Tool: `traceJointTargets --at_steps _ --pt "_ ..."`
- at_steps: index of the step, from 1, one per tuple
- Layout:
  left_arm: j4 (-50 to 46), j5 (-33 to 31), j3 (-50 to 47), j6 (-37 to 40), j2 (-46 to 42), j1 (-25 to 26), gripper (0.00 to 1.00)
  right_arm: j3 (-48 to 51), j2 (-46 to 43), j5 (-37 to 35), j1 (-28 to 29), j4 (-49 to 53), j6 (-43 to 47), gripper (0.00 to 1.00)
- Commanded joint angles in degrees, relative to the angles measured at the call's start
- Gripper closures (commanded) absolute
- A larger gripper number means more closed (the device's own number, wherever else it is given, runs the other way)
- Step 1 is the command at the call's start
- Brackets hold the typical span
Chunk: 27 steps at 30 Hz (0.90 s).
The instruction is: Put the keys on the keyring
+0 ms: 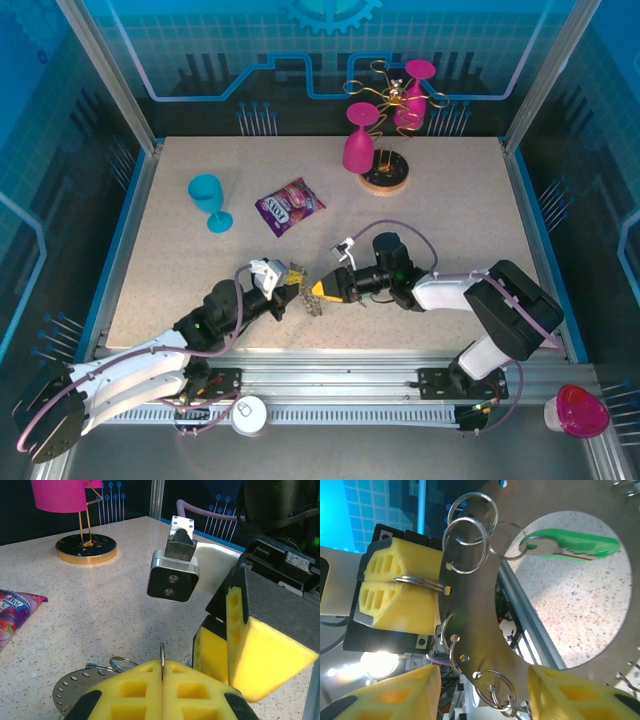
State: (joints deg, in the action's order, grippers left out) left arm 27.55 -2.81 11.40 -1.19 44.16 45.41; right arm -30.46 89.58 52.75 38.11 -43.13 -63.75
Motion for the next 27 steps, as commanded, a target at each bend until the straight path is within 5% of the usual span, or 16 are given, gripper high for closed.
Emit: traceJointTargets --at_steps 1,27 --pt "3.43 -1.01 0.08 -0.17 -0.66 0.29 1.0 -0.09 1.76 2.08 1.09 -6.52 -3.21 0.53" --pt "2.05 -2.07 0.38 0.4 -1.23 0.25 1.0 0.49 1.56 3.48 0.85 -5.12 -1.74 0.9"
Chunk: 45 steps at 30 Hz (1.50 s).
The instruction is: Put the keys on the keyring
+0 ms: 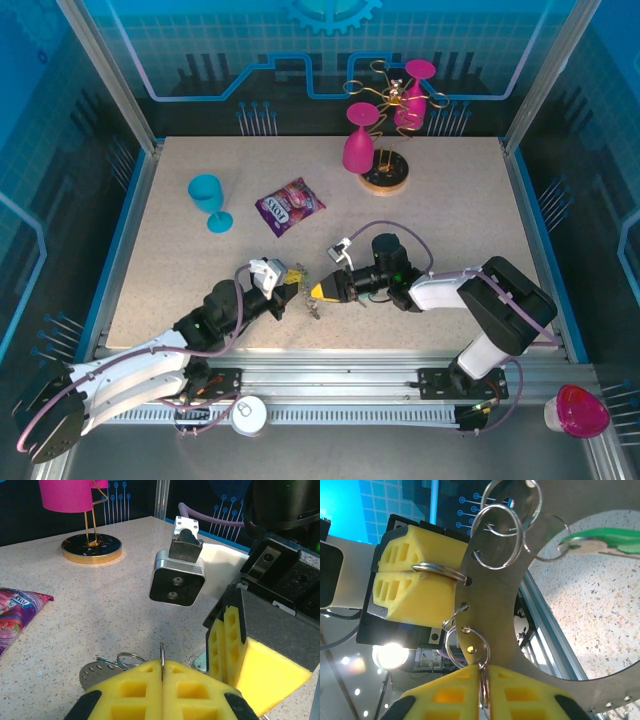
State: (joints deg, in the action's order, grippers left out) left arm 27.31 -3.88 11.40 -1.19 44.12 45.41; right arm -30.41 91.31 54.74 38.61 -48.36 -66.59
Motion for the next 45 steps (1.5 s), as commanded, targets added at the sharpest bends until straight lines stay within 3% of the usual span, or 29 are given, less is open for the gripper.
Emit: traceJointTargets --at_steps 1,10,15,20,22,26,31,38,45 --pt "2.31 -0.95 0.38 0.4 -1.3 0.29 1.0 0.44 -0.25 1.48 0.28 0.34 1.32 0.91" --pt "1.12 -0.8 0.47 0.58 -1.82 0.26 1.0 -0.3 -3.23 1.6 -0.77 8.01 6.38 0.99" --pt "0.9 -0.18 0.05 0.49 -2.46 0.3 1.0 -2.99 -6.43 0.36 -0.65 23.58 16.32 0.97" --pt "0.89 1.13 0.46 0.14 -1.94 0.29 1.0 -5.96 -8.28 -1.74 -0.47 35.37 24.11 0.91" --pt "0.9 1.39 0.55 0.05 -1.76 0.26 1.0 -7.77 -9.47 -3.77 -0.47 41.88 28.39 0.79" --pt "1.31 2.07 0.45 -0.17 -1.58 0.28 1.0 -10.63 -11.45 -6.63 -0.81 49.18 34.05 0.66" --pt "1.84 2.87 0.45 -0.21 -1.39 0.21 1.0 -12.04 -10.78 -6.85 -0.99 47.95 33.7 0.63" --pt "2.53 3.6 0.29 -0.3 -1.14 0.21 1.0 -8.49 -8.23 -5.01 -0.99 30.83 20.59 0.52" --pt "2.8 3.73 0.3 -0.32 -0.97 0.21 1.0 -8.08 -6.59 -4.9 -0.67 28.6 19.07 0.52"
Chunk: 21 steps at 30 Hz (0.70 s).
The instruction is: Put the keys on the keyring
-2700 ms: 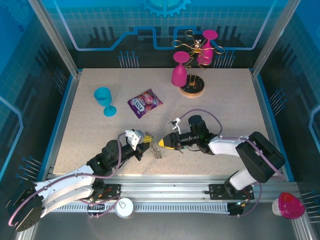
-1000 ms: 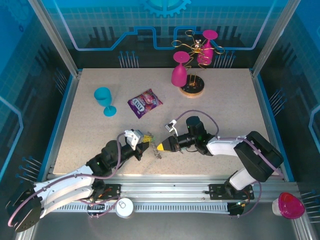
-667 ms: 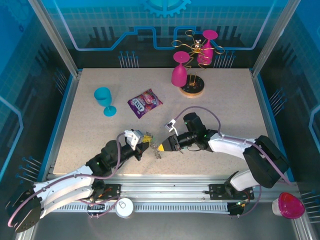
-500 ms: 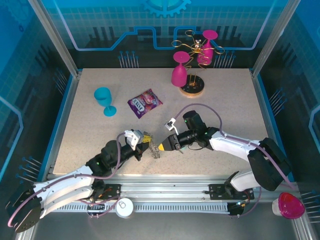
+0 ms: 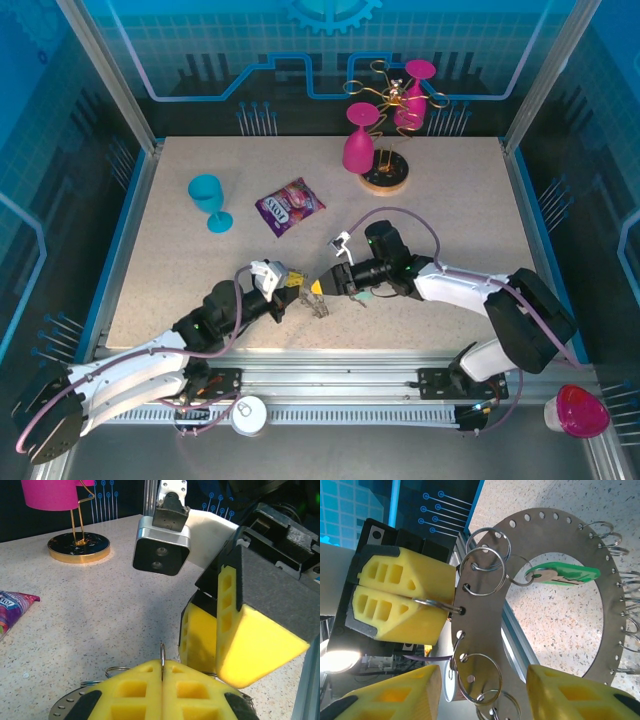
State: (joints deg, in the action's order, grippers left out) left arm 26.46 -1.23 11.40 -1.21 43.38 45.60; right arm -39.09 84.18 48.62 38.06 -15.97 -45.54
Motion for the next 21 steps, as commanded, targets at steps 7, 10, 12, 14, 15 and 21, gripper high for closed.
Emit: traceJointTargets --at_steps 7,10,12,14,15,21 --pt "3.26 0.13 0.35 -0.28 0.0 0.02 1.0 1.06 1.32 3.37 -0.12 -8.84 -5.21 0.6" --pt "3.29 -0.05 0.46 -0.28 0.13 0.03 1.0 1.12 1.51 3.7 -0.09 -9.17 -5.47 0.64" --pt "3.24 -0.17 0.42 -0.17 0.13 0.01 1.0 1.25 1.51 3.96 -0.05 -9.09 -5.42 0.66" --pt "3.34 -0.34 0.51 -0.19 0.17 0.03 1.0 1.3 1.51 3.98 -0.1 -8.75 -5.2 0.67" --pt "3.34 -0.34 0.49 -0.19 0.22 0.05 1.0 1.25 1.51 4.01 -0.16 -8.41 -4.97 0.67" --pt "3.42 -0.43 0.68 -0.01 0.47 0.01 1.0 0.87 1.76 4.44 0.38 -6.21 -3.47 0.69"
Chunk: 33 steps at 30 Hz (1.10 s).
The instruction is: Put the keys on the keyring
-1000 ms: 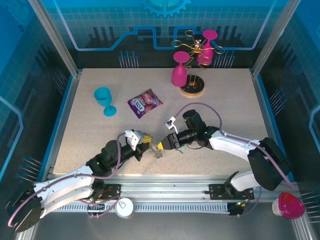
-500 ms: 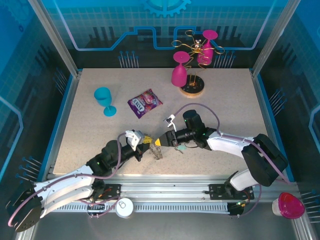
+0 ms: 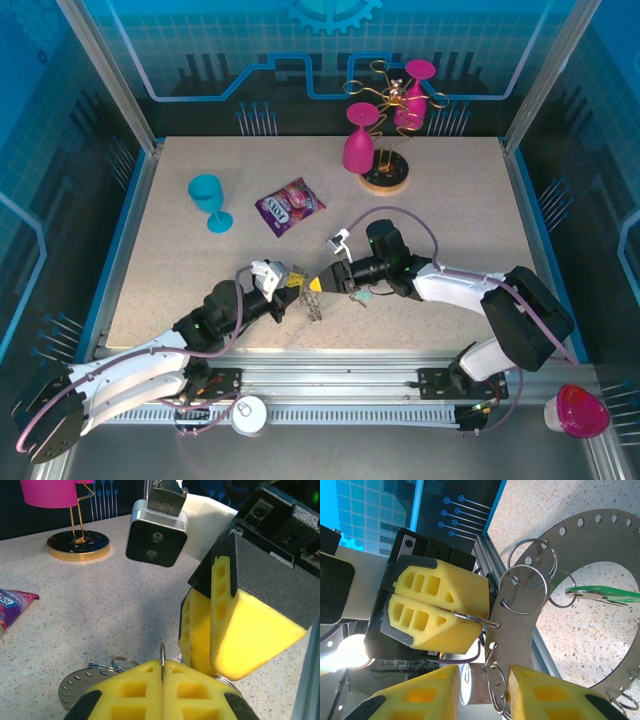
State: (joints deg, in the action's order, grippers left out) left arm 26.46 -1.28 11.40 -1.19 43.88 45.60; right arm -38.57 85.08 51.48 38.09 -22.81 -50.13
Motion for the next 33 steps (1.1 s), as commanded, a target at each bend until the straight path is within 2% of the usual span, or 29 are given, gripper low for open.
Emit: traceJointTargets --at_steps 1,14,19,24,33 --pt "3.5 -0.39 0.68 -0.04 0.05 0.02 1.0 0.26 1.04 1.77 0.41 0.67 1.09 0.7" --pt "3.52 -0.5 0.79 0.11 0.23 0.06 1.0 -0.13 2.32 2.72 1.1 0.75 1.26 0.77" --pt "3.51 -0.7 0.68 0.14 0.16 0.02 1.0 -0.02 2.24 3.05 1.11 0.97 1.53 0.84" --pt "3.33 -0.84 0.62 0.05 -0.07 0.07 1.0 0.07 2.03 2.97 1.1 1.4 1.95 0.95" --pt "2.77 -0.9 0.52 0.05 -0.62 0.02 1.0 -0.28 1.36 2.51 0.94 4.04 3.76 1.0"
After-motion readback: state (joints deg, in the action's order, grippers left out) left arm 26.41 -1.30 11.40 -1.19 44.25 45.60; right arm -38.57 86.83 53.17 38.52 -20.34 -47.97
